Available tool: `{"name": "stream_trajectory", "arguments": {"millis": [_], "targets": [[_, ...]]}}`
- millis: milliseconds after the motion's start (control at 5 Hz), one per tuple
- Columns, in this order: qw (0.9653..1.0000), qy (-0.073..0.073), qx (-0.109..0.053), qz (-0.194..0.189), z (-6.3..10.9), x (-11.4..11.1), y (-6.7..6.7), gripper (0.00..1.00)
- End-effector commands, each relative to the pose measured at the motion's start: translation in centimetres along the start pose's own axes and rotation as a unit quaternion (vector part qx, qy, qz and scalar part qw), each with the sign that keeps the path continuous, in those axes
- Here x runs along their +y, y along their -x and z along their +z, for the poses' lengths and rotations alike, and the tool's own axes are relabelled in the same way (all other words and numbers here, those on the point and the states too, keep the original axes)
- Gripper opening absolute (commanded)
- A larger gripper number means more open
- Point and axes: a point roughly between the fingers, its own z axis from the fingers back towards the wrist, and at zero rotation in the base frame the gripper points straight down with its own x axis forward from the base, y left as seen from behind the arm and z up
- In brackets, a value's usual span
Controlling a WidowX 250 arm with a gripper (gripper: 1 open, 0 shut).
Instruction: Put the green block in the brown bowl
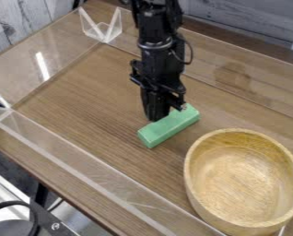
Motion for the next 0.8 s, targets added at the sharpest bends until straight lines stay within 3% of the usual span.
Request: {"name": "stream_trajectory", "arguments": {"millis": [0,600], "targets": [[0.9987,-0.021,-0.046,-0.008,3.05,-0.09,-1.55,0.00],[0.9985,-0.022,-0.049,-0.009,3.29,-0.25,-1.98,0.00]]}}
